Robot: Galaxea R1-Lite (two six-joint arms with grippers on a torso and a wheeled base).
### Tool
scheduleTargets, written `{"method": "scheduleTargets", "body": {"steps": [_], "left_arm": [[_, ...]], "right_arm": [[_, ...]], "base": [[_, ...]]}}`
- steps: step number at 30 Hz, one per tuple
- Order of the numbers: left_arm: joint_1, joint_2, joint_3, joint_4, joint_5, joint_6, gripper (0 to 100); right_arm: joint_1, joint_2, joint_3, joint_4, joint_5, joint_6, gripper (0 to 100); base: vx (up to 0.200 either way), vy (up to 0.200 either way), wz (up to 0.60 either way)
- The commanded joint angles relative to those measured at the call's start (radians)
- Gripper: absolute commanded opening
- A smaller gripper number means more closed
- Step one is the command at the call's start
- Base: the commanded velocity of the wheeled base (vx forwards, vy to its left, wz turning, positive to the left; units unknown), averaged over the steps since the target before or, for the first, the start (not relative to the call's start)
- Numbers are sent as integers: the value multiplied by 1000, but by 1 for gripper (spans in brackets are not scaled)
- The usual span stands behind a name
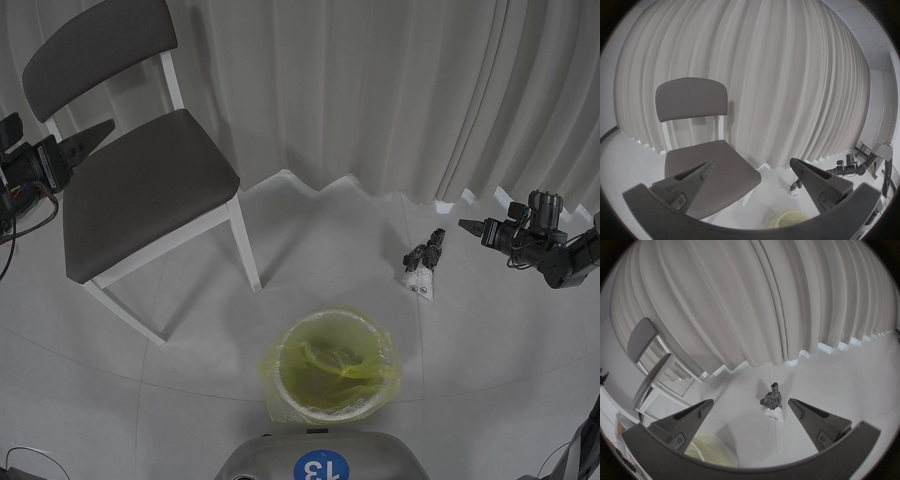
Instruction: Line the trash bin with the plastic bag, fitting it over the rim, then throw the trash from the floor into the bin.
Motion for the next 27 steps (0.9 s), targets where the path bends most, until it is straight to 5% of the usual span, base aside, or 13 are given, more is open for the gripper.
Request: {"method": "scheduleTargets", "body": {"steps": [1,14,27], "left_arm": [[2,4,24,-19,-27,-25,100],[3,9,155,-341,-154,-1,100],[2,38,151,-341,-108,7,100]], "right_arm": [[-6,67,-15,-10,-1,2,100],[-18,182,-98,-13,-10,17,100],[-16,255,-126,-42,-27,48,100]], "base": [[200,0,0],[200,0,0],[46,0,0]]}}
